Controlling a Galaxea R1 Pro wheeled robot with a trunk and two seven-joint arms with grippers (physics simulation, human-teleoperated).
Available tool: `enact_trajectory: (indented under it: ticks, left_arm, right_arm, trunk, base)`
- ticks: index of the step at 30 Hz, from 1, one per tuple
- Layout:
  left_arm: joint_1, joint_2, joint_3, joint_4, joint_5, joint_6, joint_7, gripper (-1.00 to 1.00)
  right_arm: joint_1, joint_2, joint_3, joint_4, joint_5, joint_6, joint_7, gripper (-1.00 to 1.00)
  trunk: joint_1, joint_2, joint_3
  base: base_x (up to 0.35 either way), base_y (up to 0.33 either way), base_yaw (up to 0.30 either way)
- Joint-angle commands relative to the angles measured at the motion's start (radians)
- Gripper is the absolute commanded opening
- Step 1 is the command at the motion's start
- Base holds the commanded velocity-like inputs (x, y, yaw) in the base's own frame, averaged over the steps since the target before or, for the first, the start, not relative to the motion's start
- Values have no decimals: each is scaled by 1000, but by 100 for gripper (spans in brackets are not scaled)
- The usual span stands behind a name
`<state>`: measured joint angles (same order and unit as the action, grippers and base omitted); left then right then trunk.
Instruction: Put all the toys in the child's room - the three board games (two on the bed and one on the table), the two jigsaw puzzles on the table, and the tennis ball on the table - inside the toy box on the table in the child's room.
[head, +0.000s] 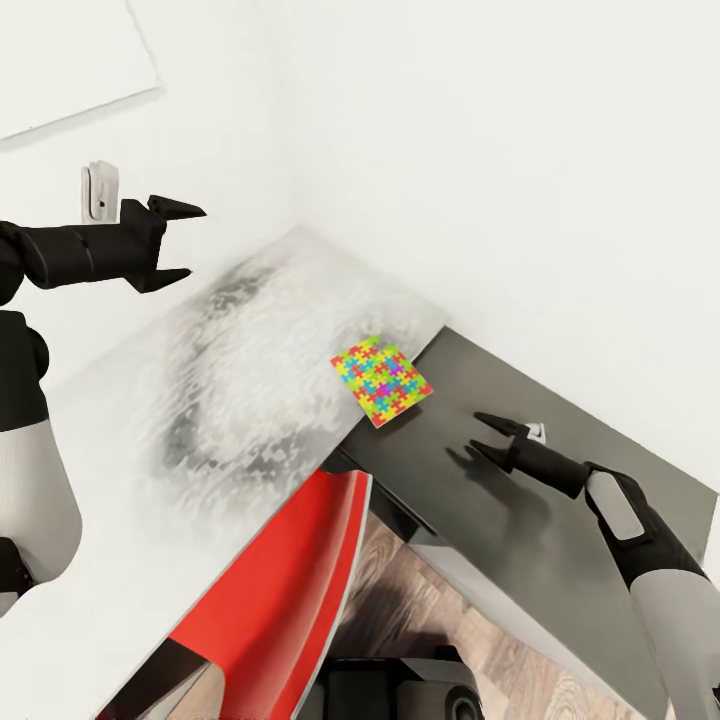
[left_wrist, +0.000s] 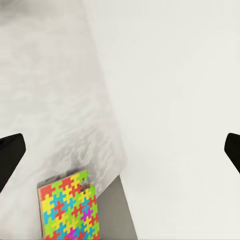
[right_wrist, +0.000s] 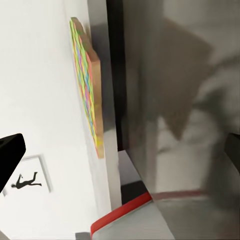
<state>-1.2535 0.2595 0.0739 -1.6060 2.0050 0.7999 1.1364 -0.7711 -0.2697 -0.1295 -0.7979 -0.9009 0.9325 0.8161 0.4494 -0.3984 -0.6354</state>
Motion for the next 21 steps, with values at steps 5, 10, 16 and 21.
enact_trajectory:
  ticks: [5,10,16,21]
  left_arm:
    - [-1,0,1,0,8,6,9,100]
    - [-1,0,1,0,8,6,9,100]
    - [-1,0,1,0,8,6,9,100]
    - [0,0,1,0,8,6,9,100]
  right_arm:
    - [-1,-1,-2,0,2,4,3,100]
    - [-1,-1,-2,0,3,3,3,100]
    - [-2,-2,-3,-1,3,3,3,100]
    - [-3,-3,-3,-1,3,2,3,100]
  trunk:
    - [1,-2,-1]
    - [1,-2,-1]
    - [1,-2,-1]
    - [1,-2,-1]
  base:
    - [0,0,207]
    - [0,0,252]
    - [0,0,260]
    - [0,0,154]
